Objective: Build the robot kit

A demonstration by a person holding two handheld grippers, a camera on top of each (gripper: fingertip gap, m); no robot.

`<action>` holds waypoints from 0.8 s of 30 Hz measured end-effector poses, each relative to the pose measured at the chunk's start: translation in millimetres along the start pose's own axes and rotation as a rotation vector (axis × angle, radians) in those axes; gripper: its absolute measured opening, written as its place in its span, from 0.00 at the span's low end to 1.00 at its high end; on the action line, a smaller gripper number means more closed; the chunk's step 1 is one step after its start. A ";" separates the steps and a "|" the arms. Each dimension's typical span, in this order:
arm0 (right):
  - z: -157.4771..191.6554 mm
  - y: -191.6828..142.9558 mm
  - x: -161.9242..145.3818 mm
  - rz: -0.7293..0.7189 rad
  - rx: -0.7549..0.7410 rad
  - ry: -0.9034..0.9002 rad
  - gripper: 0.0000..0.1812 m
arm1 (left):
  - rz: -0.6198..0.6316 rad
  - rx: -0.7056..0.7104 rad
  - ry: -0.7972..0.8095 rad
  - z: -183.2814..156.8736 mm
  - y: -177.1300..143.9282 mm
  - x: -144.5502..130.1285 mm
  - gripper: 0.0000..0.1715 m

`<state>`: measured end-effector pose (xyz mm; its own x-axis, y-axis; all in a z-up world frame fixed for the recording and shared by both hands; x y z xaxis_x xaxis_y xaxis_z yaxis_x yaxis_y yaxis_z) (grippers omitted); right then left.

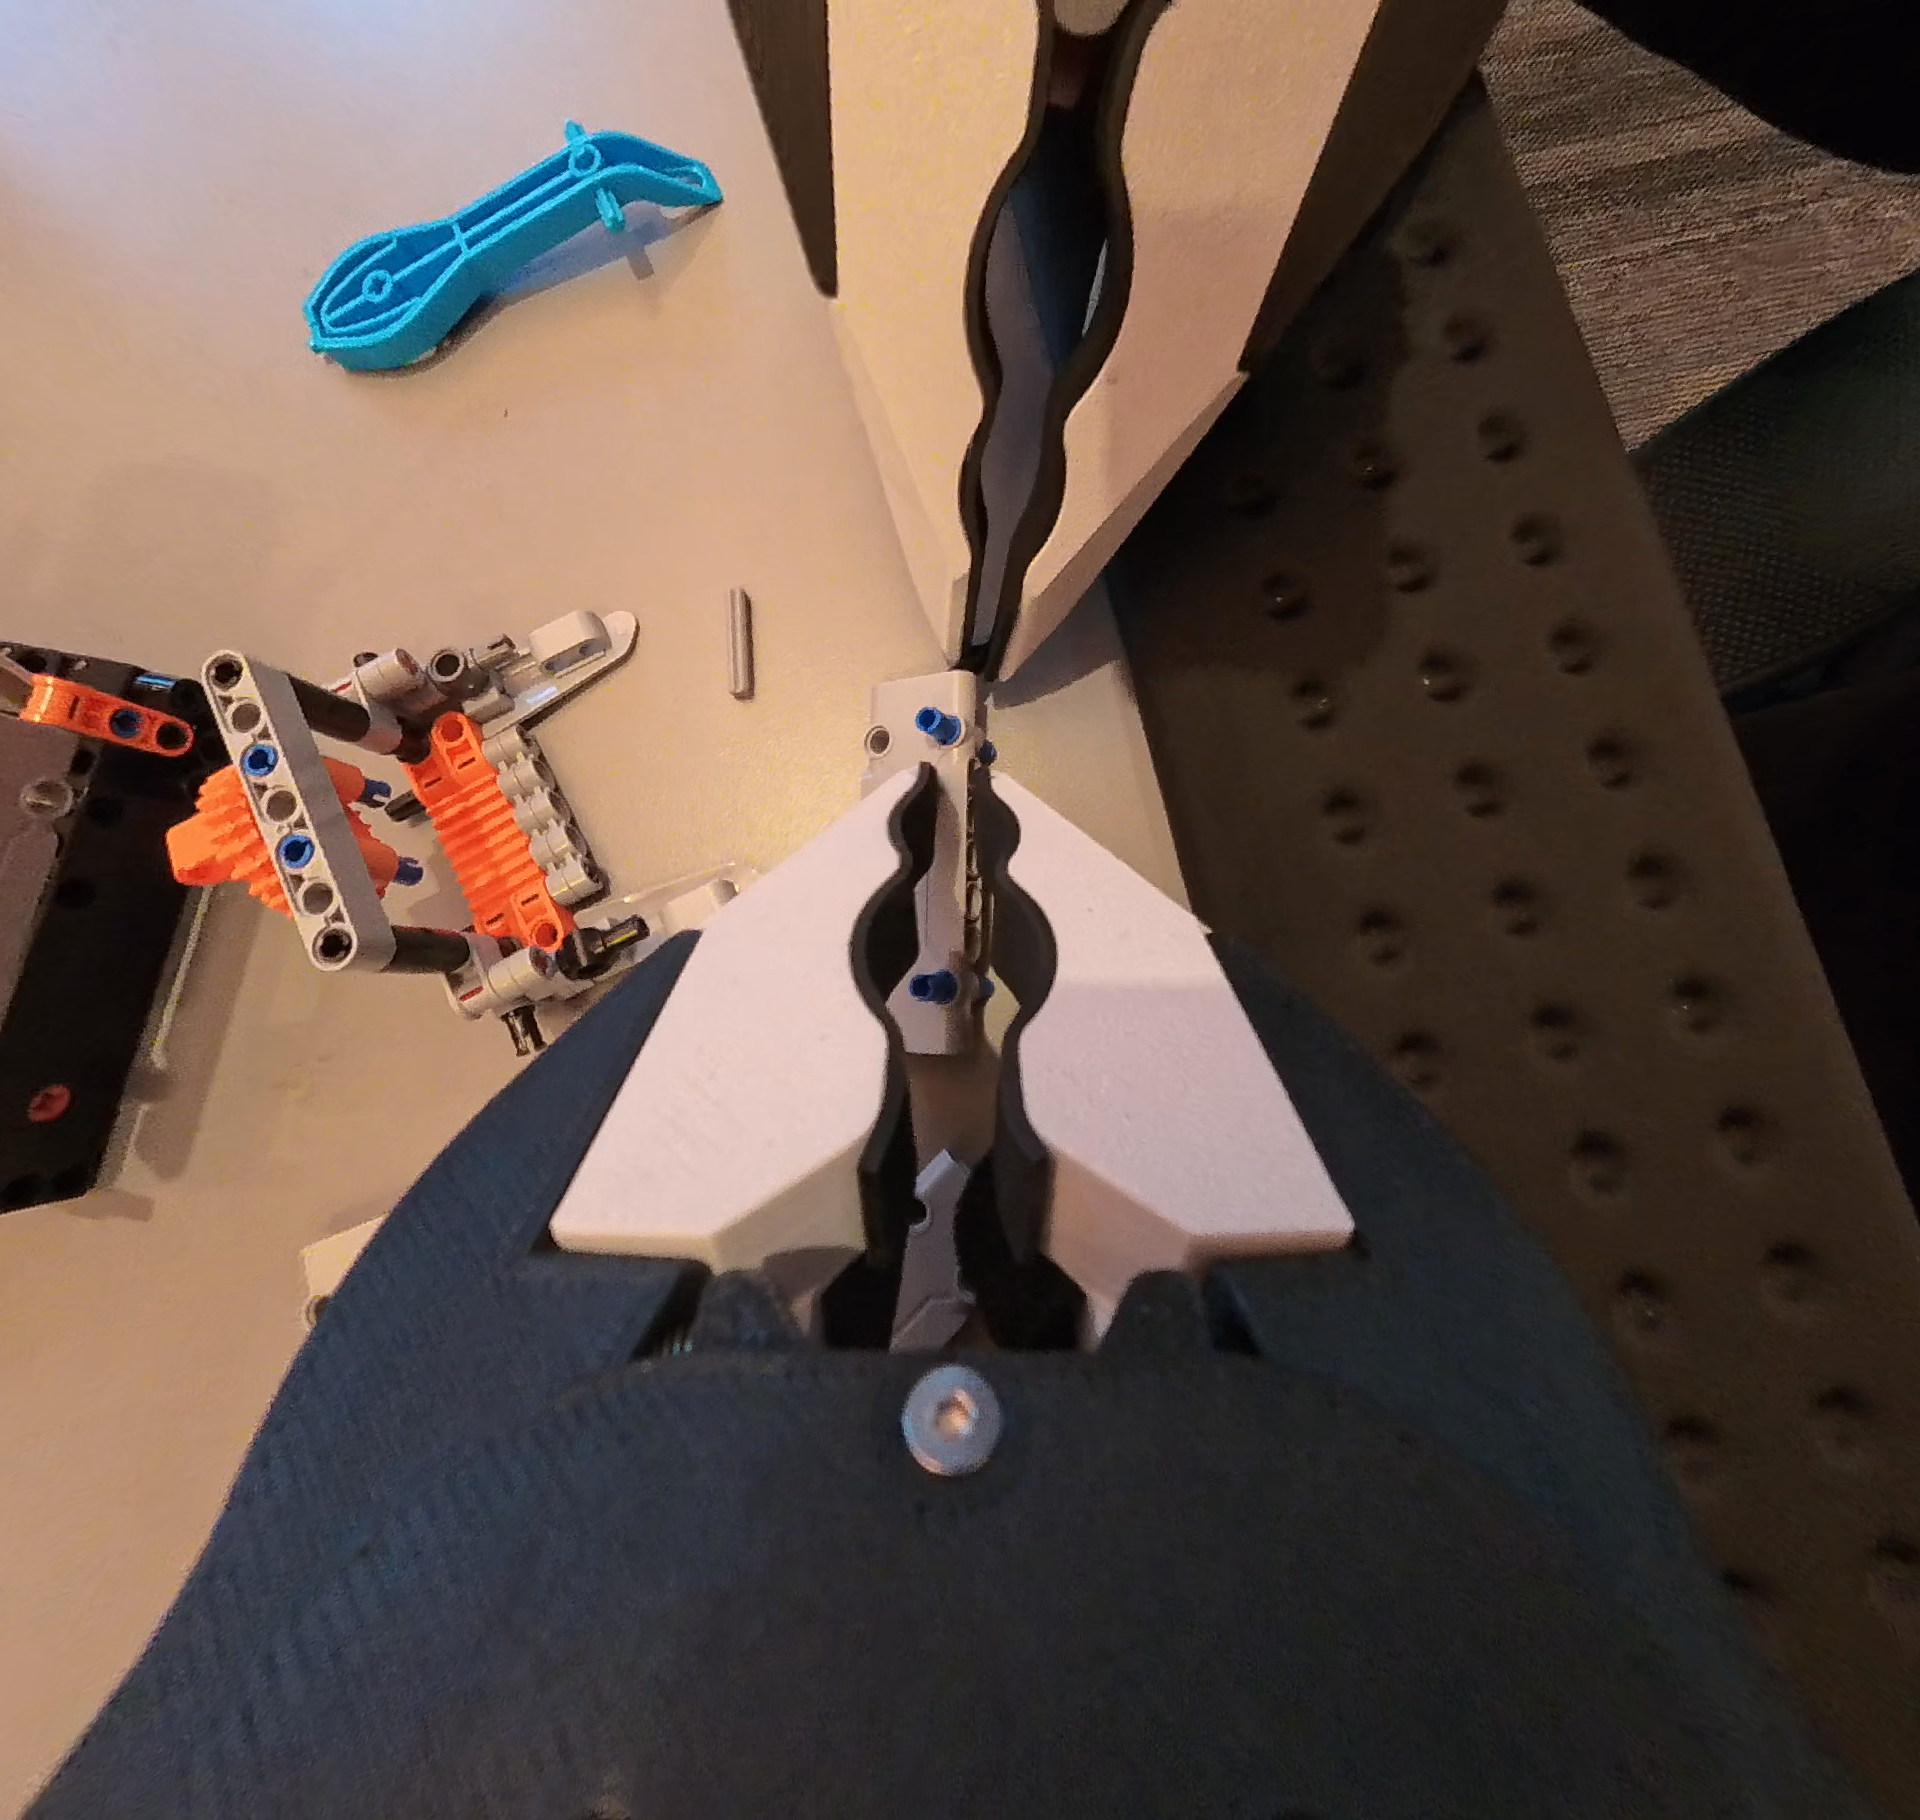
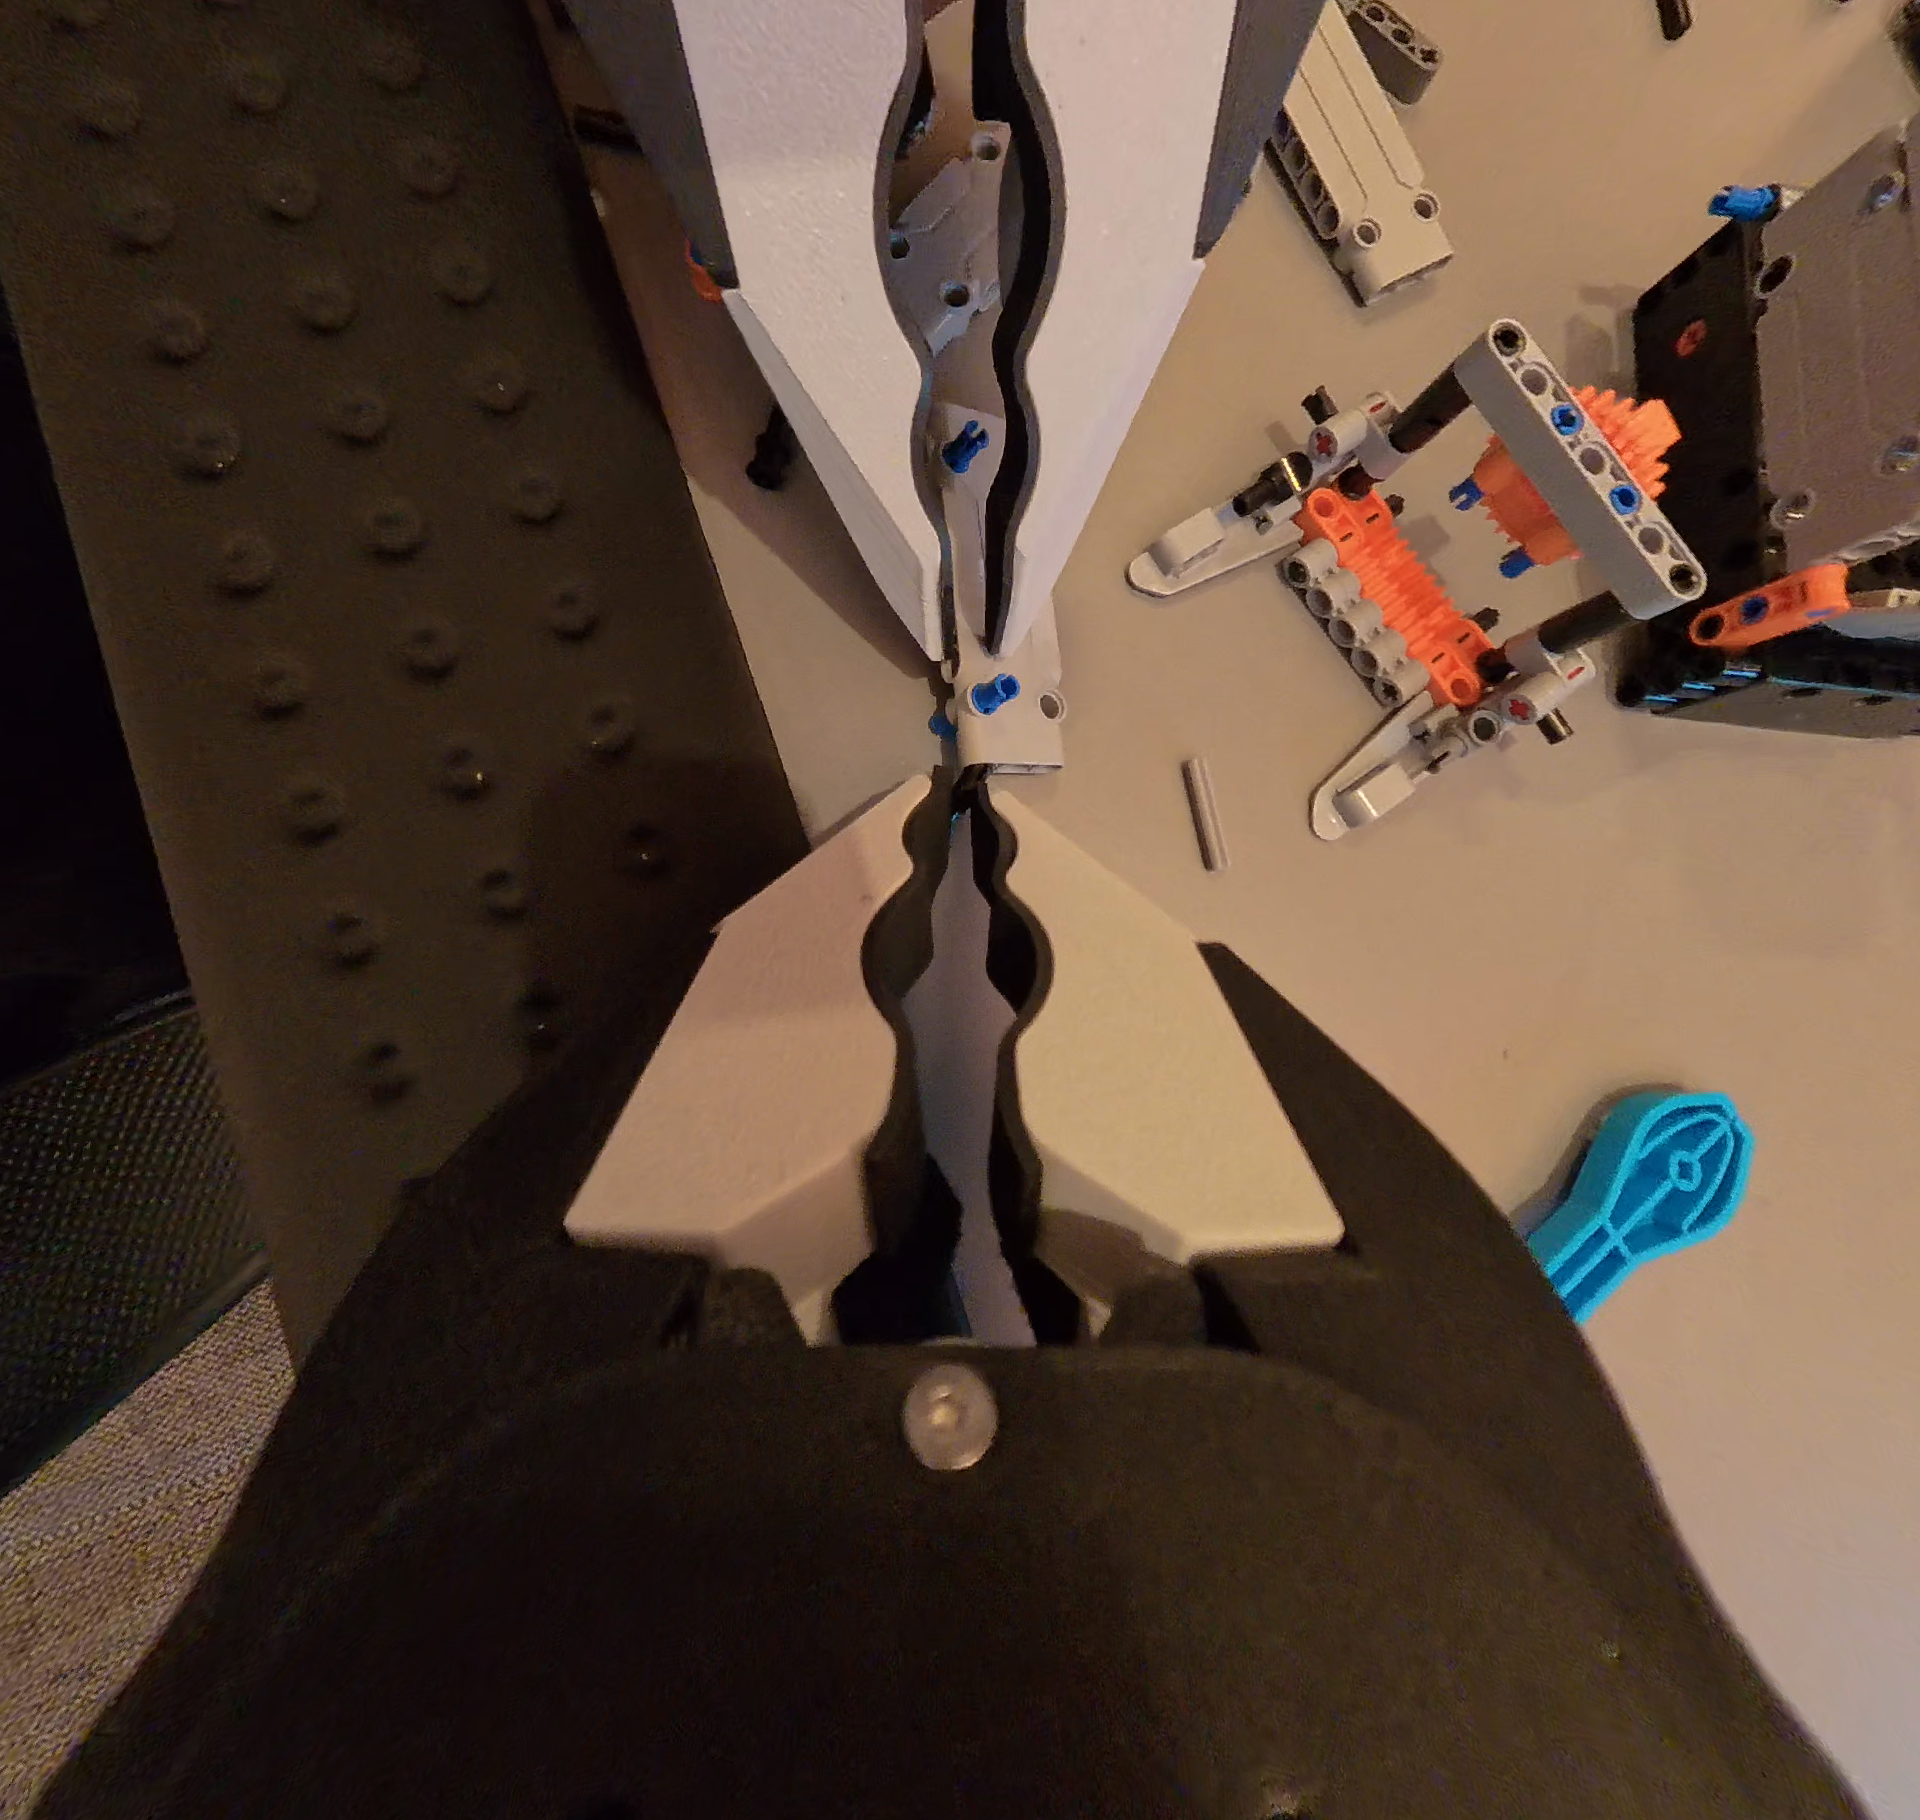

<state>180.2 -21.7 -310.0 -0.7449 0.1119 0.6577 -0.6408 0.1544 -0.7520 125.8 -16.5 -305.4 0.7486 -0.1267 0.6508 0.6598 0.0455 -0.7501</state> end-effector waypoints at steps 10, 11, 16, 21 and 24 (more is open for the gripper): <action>-3.5 0.2 -0.1 0.051 0.037 -0.127 0.00 | 0.004 -0.002 0.017 0.9 0.7 0.4 0.03; -4.5 0.1 -0.6 0.061 0.037 -0.138 0.00 | 0.005 -0.002 0.019 0.8 0.7 0.6 0.03; -7.9 -0.1 -0.6 0.115 0.029 -0.160 0.01 | 0.006 -0.006 0.021 0.6 1.1 1.0 0.03; -11.7 0.5 -7.0 0.100 0.051 -0.073 0.02 | 0.009 -0.006 0.023 0.7 0.9 0.7 0.03; -11.6 -0.9 -10.3 0.075 0.070 -0.016 0.05 | 0.009 -0.006 0.022 0.6 0.8 0.7 0.03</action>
Point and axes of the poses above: each gripper's, where its closed fingertips meet, y out along the fingers, x out of its top, z = x × y across the jaws, the point moved 3 cm from there along -y, back along the fingers, and after that the axes turned 6 degrees about y, right-handed, at the moved point
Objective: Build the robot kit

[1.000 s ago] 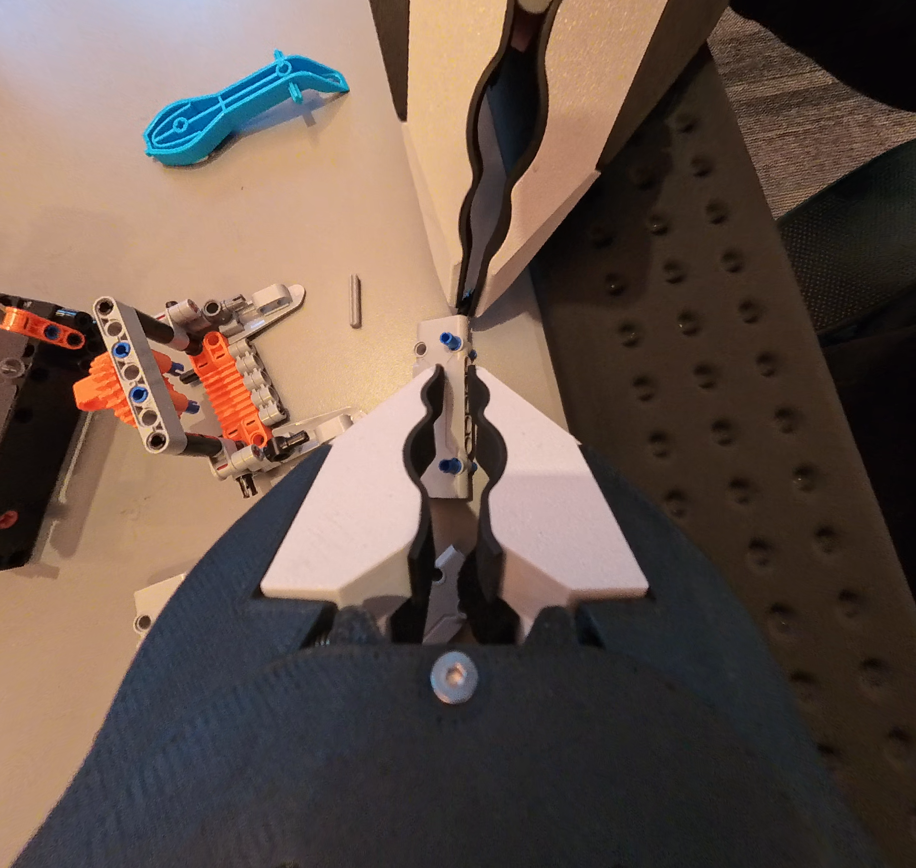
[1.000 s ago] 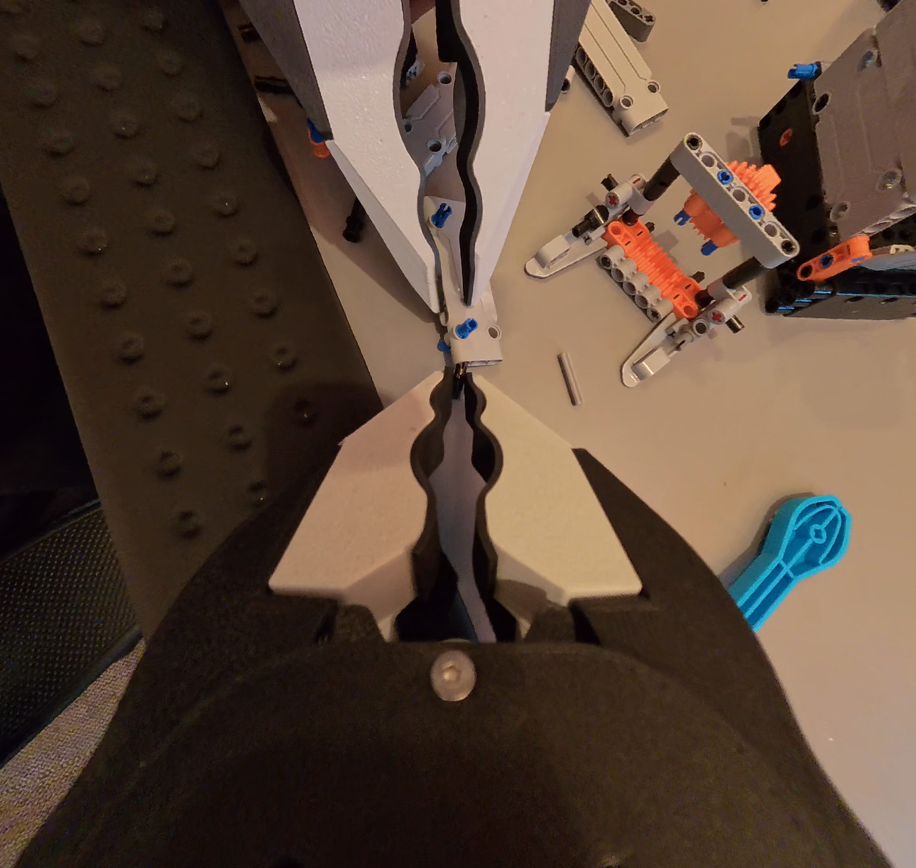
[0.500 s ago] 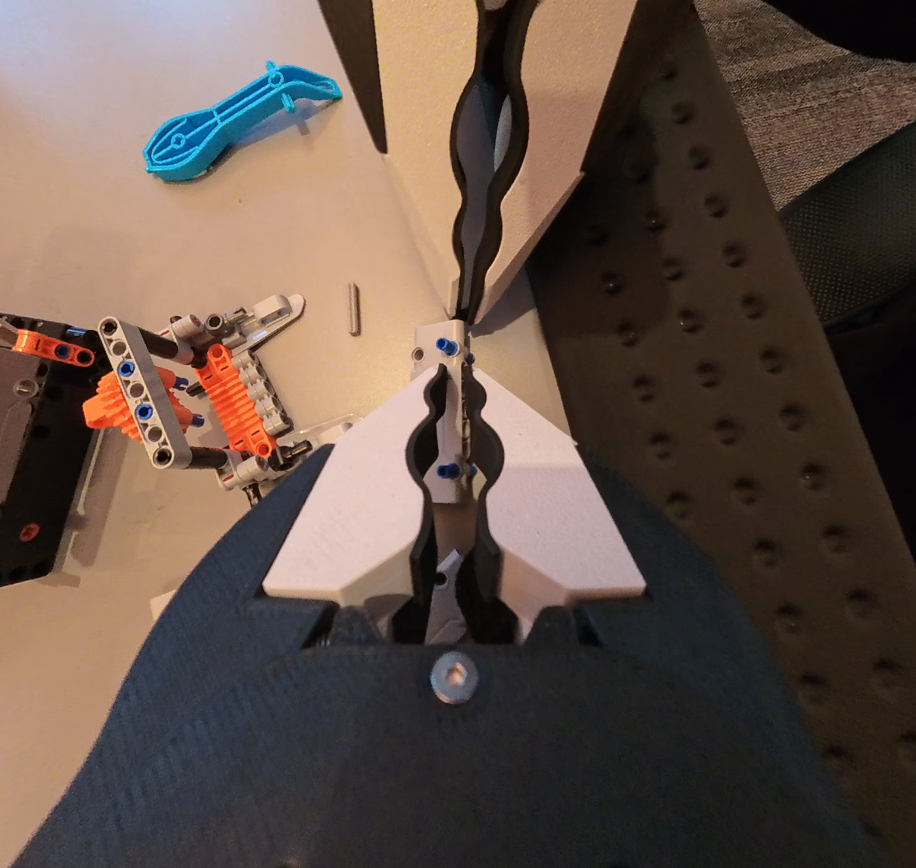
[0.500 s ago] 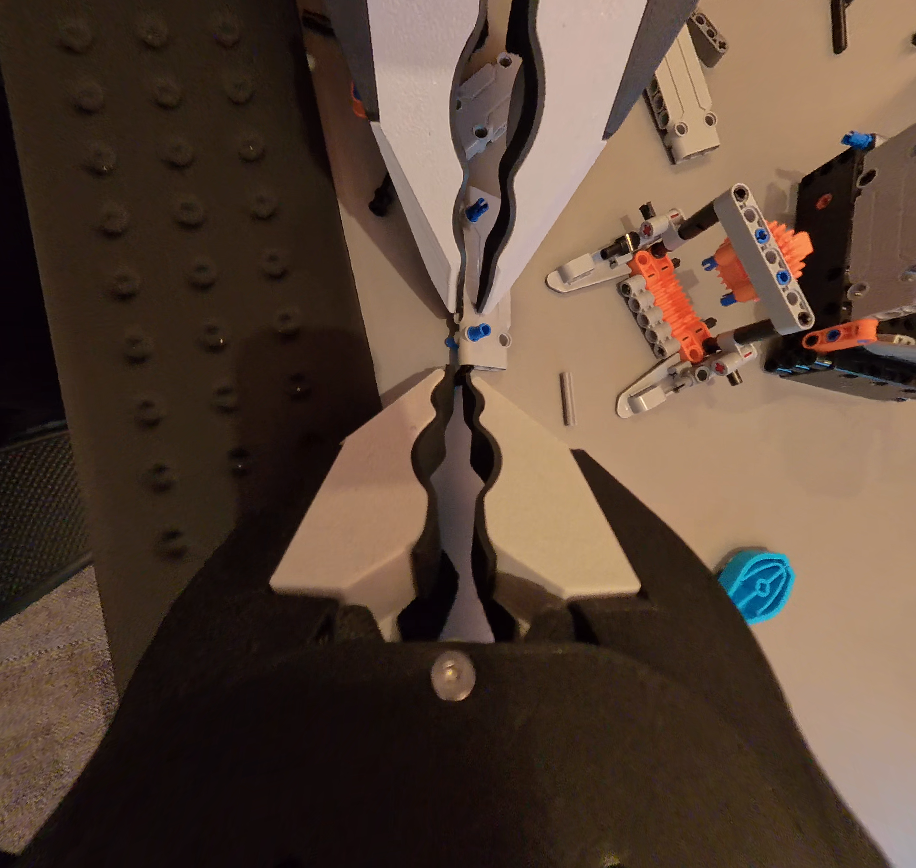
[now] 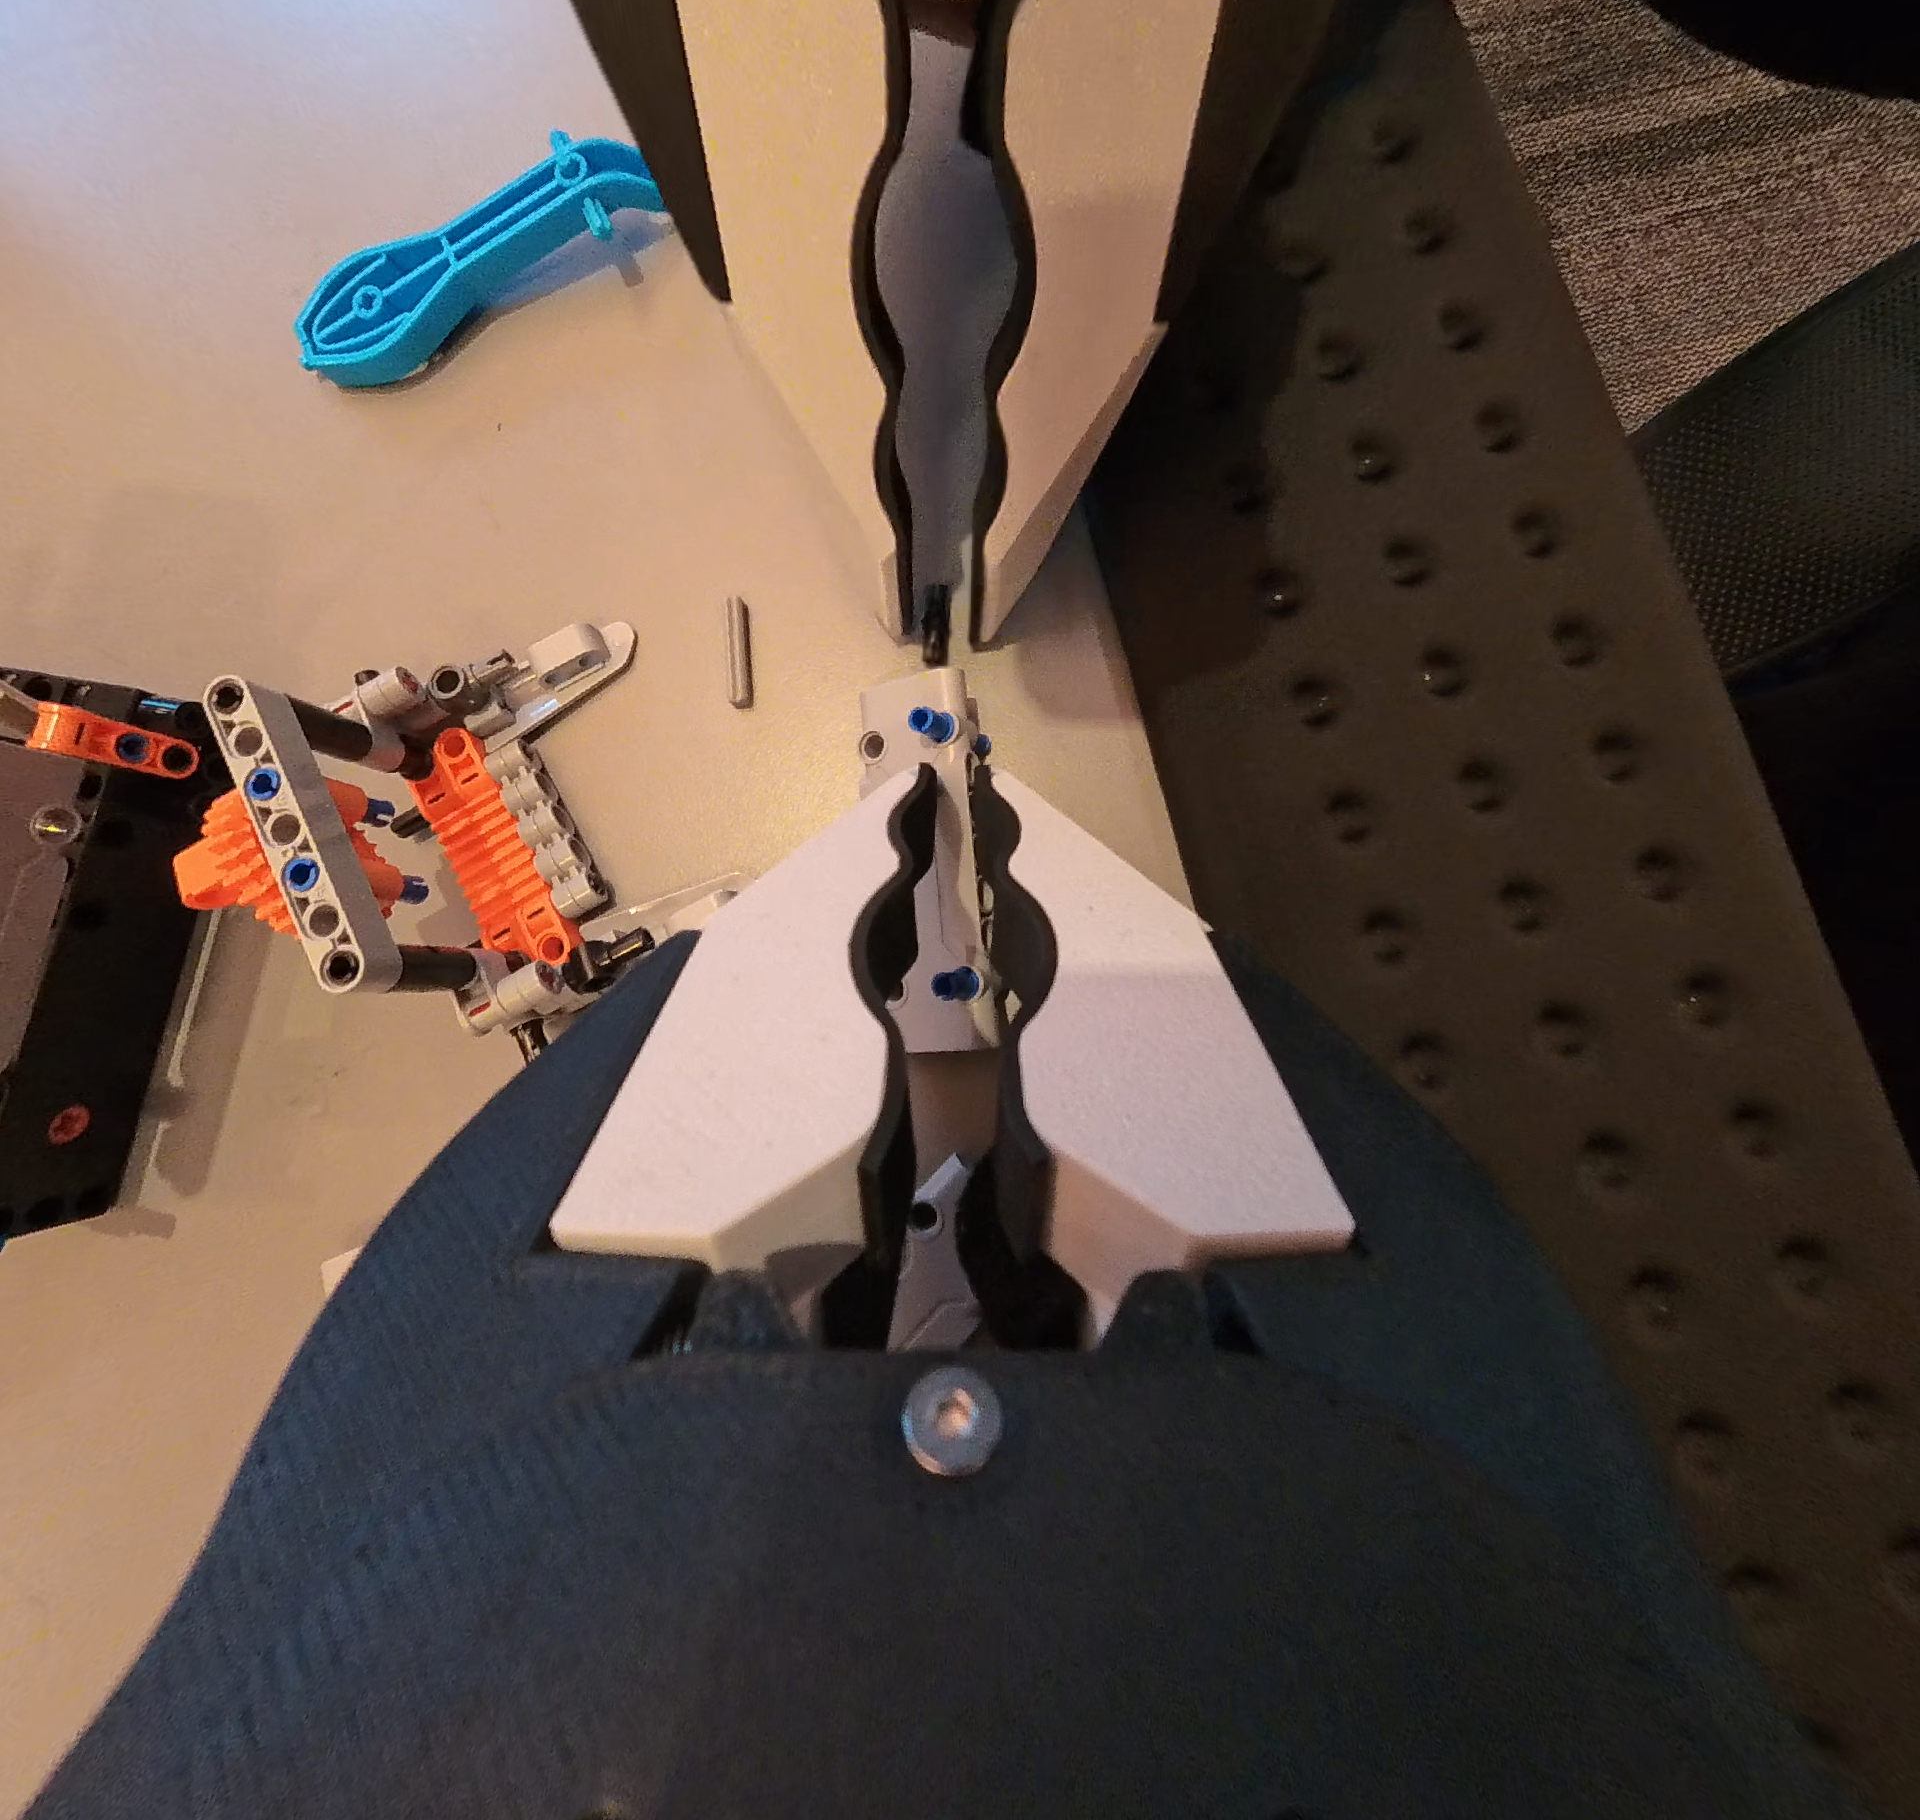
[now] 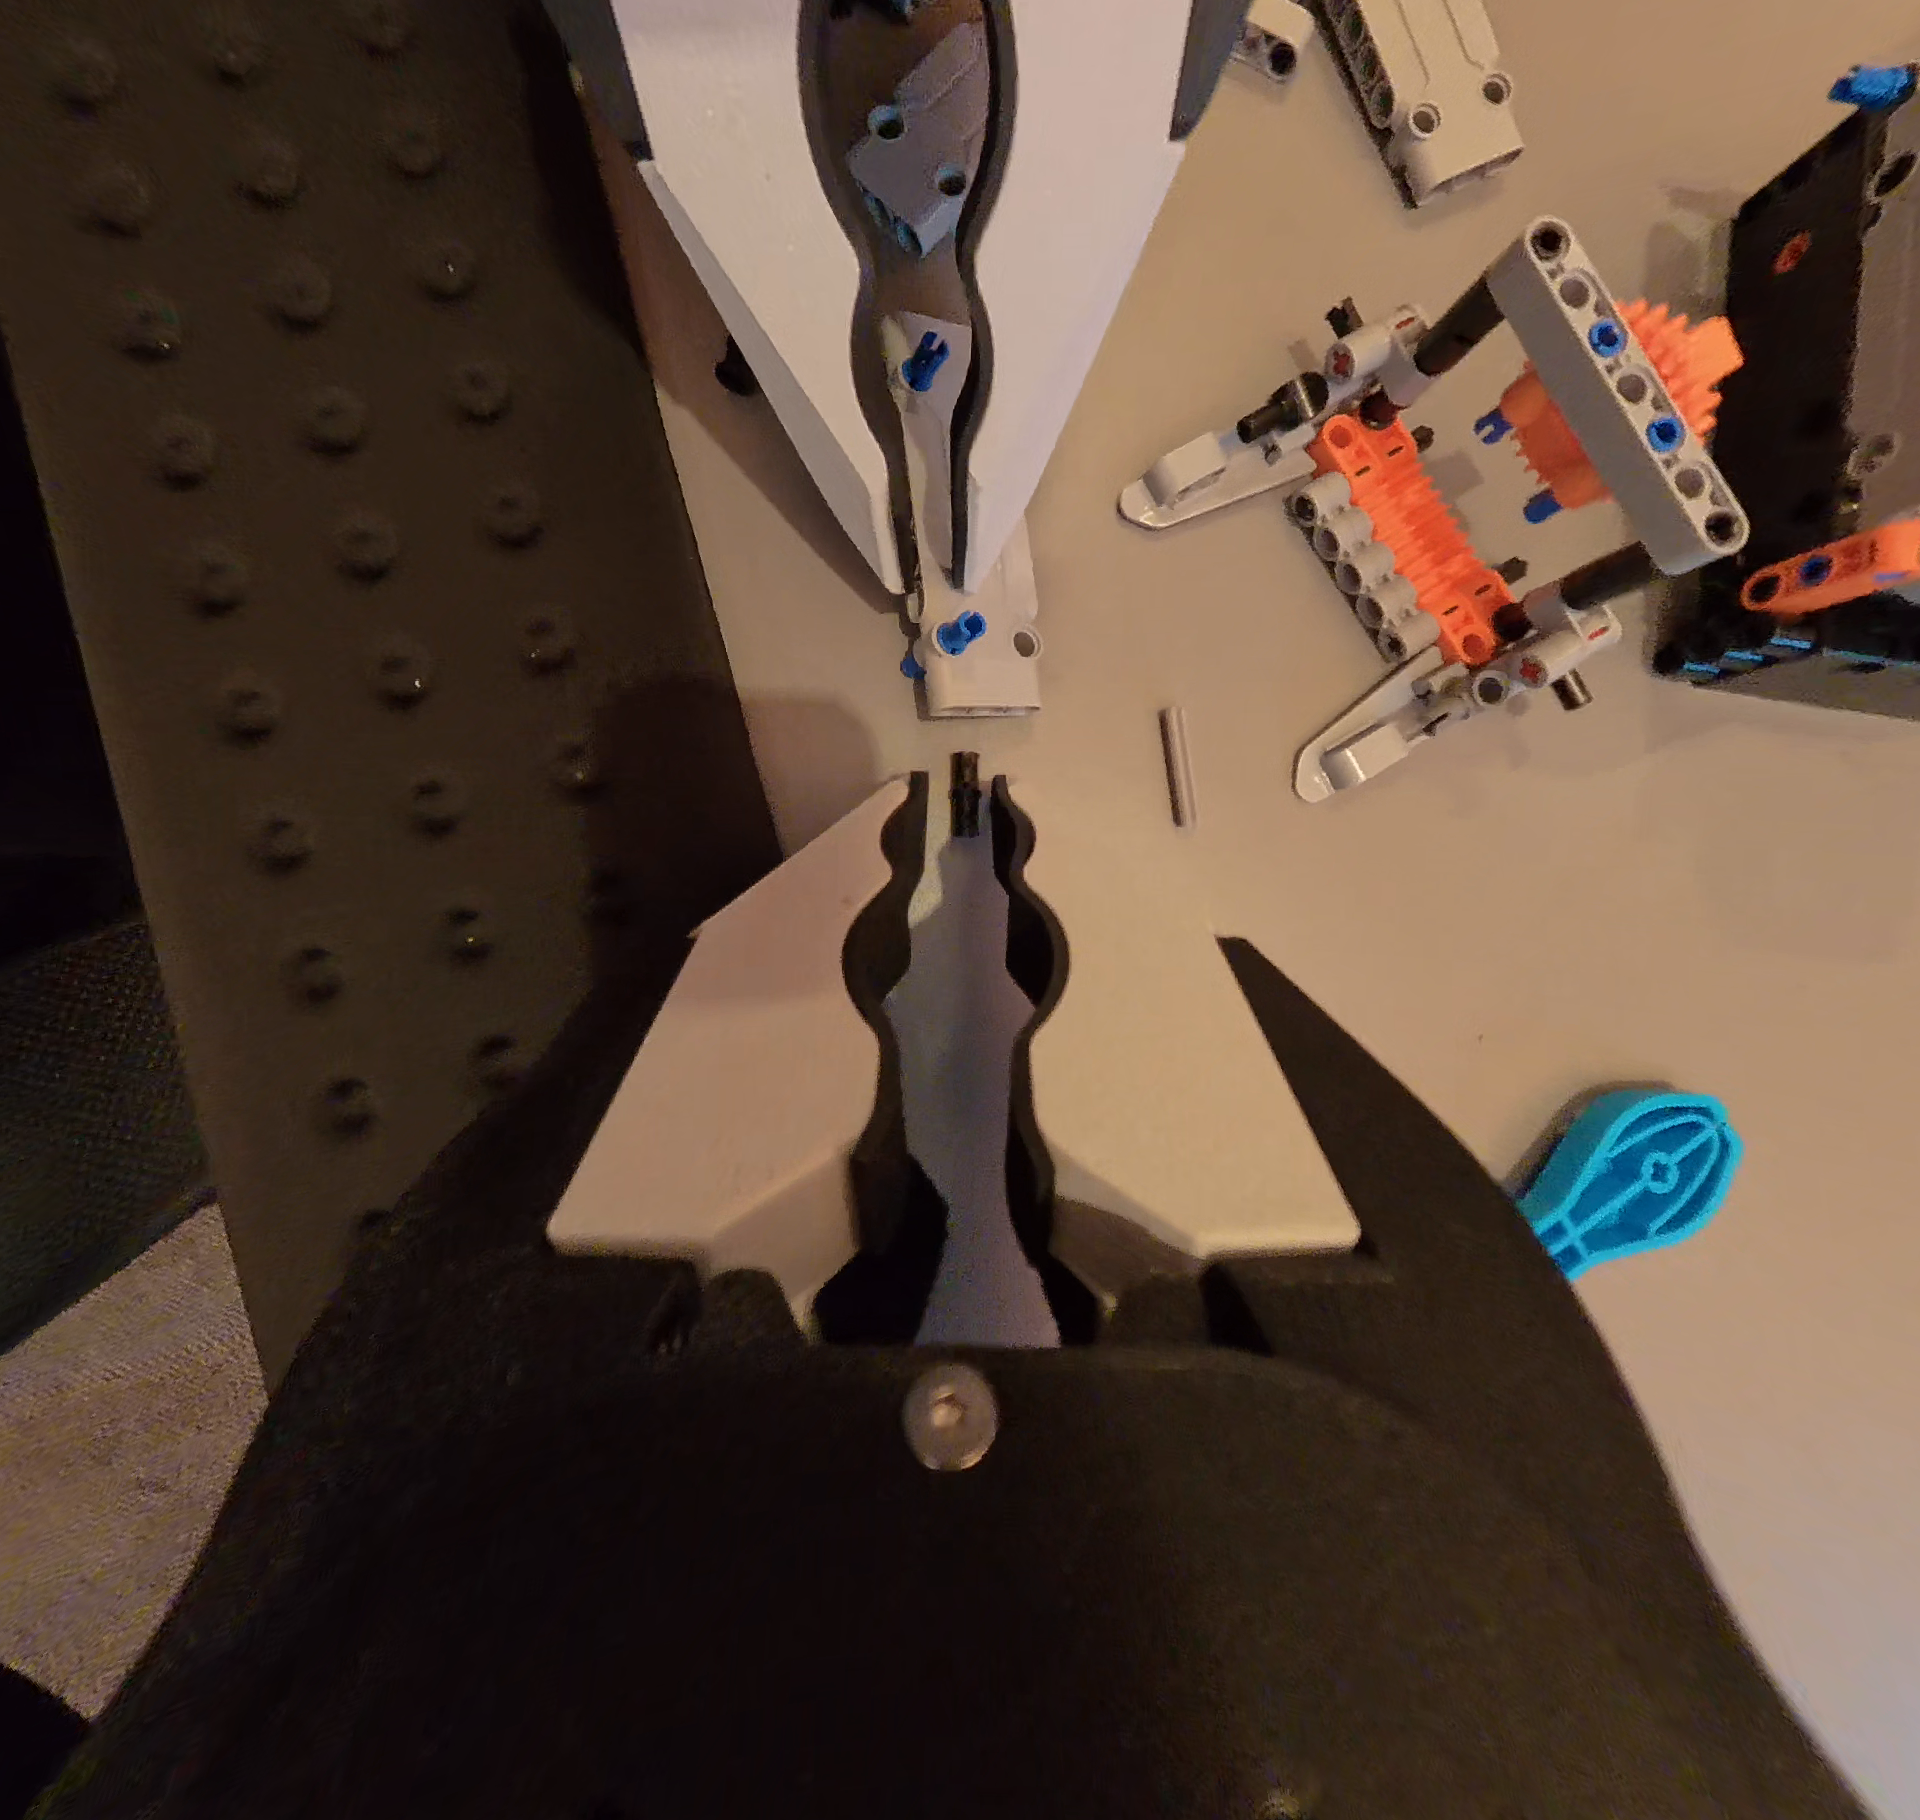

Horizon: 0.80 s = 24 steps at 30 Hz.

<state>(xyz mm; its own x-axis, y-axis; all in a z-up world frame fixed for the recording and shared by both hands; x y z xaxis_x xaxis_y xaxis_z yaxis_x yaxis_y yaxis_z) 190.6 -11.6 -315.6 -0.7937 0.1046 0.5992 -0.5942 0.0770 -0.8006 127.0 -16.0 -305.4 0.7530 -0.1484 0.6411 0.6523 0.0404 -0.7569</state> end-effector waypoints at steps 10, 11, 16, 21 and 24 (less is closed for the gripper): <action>-8.3 -1.6 -4.4 -0.050 0.006 0.097 0.01 | -0.001 -0.002 -0.006 0.2 0.0 0.1 0.03; -8.5 -1.6 -4.4 -0.056 0.004 0.103 0.01 | -0.001 -0.002 -0.007 0.2 0.0 0.0 0.03; -7.4 -8.7 -2.6 -0.106 -0.003 0.116 0.01 | -0.023 0.007 -0.006 1.8 -1.9 2.3 0.10; 0.0 -30.9 16.5 -0.210 0.055 0.111 0.01 | -0.081 0.156 0.147 3.7 -13.1 26.5 0.12; 7.3 -38.6 27.3 -0.243 0.108 0.100 0.01 | -0.070 0.207 0.219 1.5 -10.5 31.5 0.11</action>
<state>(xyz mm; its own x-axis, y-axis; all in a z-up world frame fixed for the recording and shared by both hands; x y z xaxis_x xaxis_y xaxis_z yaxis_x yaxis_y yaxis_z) 190.9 -18.9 -268.3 -0.6126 0.1939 0.7662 -0.7802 0.0065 -0.6255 143.9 -19.6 -277.0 0.6835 -0.3667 0.6312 0.7229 0.2200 -0.6550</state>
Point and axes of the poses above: each gripper's, where its closed fingertips meet, y out along the fingers, x out of its top, z = x × y across the jaws, the point moved 3 cm from there along -y, back along the fingers, and after that the axes turned 6 degrees about y, right-handed, at the moved point
